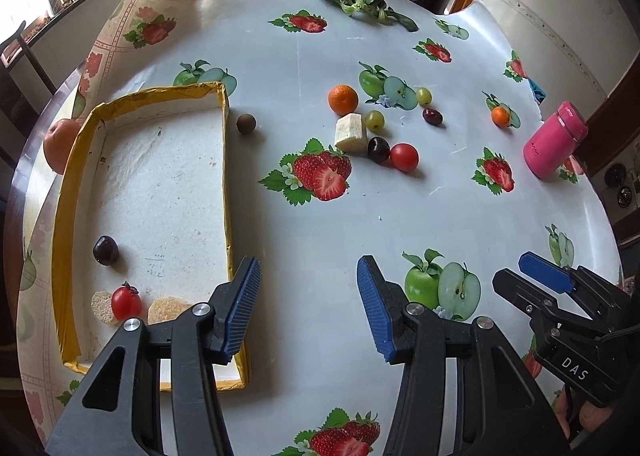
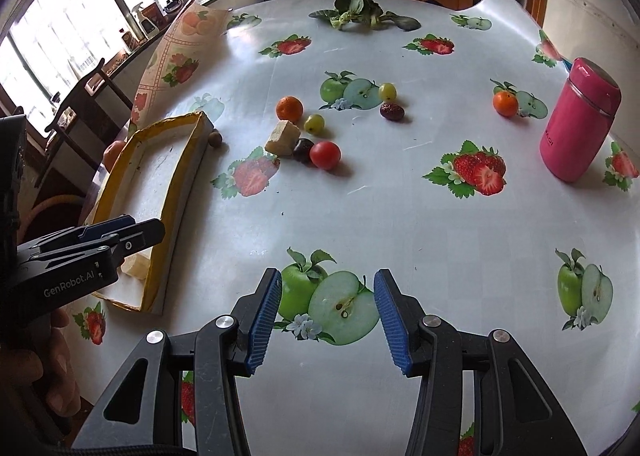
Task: Organize fruits
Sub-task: 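Withdraw both grippers from tray toward white cube and brown date, then close left gripper on white cube while right gripper closes on brown date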
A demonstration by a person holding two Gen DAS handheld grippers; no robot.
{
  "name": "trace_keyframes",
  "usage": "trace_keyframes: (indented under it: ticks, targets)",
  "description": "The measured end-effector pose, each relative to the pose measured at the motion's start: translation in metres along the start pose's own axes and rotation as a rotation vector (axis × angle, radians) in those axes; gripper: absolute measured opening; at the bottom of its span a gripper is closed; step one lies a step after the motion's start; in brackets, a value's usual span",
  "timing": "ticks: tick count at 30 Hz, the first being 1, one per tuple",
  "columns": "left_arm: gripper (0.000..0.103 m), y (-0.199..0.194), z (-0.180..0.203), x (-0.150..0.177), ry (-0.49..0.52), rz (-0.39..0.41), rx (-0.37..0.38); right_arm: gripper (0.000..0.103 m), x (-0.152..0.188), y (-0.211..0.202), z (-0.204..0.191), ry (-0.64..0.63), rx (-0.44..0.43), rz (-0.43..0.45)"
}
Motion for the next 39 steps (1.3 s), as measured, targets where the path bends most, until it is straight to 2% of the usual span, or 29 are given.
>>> trace_keyframes:
  ticks: [8,17,24,34,37,39]
  targets:
    - [0.049,0.022,-0.002,-0.027,-0.013,-0.012,0.008,0.049,-0.020,0.020,0.010,0.034,-0.016,-0.015]
    - [0.049,0.065,-0.007,-0.075,-0.035,-0.028,0.021,0.049,-0.085,0.048,0.029,0.102,-0.018,0.026]
    - [0.049,0.102,0.003,-0.105,-0.048,-0.037,0.088,0.048,-0.129,0.074,0.038,0.133,-0.025,0.048]
    - [0.049,0.139,0.014,-0.113,-0.027,-0.076,0.126,0.046,-0.164,0.112,0.043,0.162,-0.035,0.048]
    - [0.049,0.143,0.014,-0.116,-0.013,-0.060,0.130,0.045,-0.168,0.124,0.044,0.166,-0.032,0.039]
    - [0.042,0.143,0.013,-0.117,0.005,-0.056,0.125,0.043,-0.170,0.132,0.046,0.169,-0.026,0.030]
Point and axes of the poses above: each gripper's, at about its wrist camera, not at the fingertips, and y roughly the way its jaws point, z to its right, x to its underside, the point moved 7 cm from there along y, roughly the way its jaws point, and after that the axes turned 11 degrees about y, right-handed, at the moved point
